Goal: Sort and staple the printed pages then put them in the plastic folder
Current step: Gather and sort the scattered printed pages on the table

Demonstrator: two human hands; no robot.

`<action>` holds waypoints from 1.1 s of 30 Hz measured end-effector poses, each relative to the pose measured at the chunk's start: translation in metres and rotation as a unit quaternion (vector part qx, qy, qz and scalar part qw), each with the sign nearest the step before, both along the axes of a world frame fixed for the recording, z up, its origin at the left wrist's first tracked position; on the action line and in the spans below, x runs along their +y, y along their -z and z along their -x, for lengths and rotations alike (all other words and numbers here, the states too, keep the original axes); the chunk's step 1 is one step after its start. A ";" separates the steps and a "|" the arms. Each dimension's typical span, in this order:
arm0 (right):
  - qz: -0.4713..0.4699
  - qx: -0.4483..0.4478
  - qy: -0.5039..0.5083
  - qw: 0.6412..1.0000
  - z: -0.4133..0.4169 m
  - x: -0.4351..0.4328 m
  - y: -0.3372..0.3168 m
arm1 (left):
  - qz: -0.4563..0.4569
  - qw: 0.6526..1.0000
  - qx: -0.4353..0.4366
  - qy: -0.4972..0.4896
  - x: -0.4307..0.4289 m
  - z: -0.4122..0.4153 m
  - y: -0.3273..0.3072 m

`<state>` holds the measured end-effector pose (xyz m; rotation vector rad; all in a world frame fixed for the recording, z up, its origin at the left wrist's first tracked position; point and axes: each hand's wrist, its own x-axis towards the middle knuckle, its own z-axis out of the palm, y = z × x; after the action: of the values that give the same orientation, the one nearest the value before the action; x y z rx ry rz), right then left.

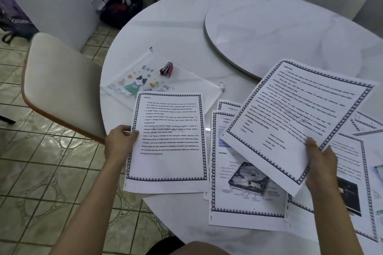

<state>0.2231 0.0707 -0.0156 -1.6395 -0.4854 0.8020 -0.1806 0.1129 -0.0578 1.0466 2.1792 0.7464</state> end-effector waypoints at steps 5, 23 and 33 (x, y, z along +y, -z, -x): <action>0.002 0.001 -0.022 1.000 0.001 0.000 0.005 | -0.118 0.992 -0.005 0.043 0.000 -0.009 -0.013; -0.010 -0.002 -0.181 0.983 0.032 0.009 -0.003 | -0.218 0.939 -0.263 0.018 0.004 -0.019 -0.047; 0.006 -0.009 -0.158 0.987 0.014 0.021 -0.003 | -0.136 0.970 -0.199 0.000 -0.010 0.000 -0.017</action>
<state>0.2094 0.0913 -0.0122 -1.6027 -0.7662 1.0249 -0.1803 0.1028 -0.0411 0.9305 1.7663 1.1716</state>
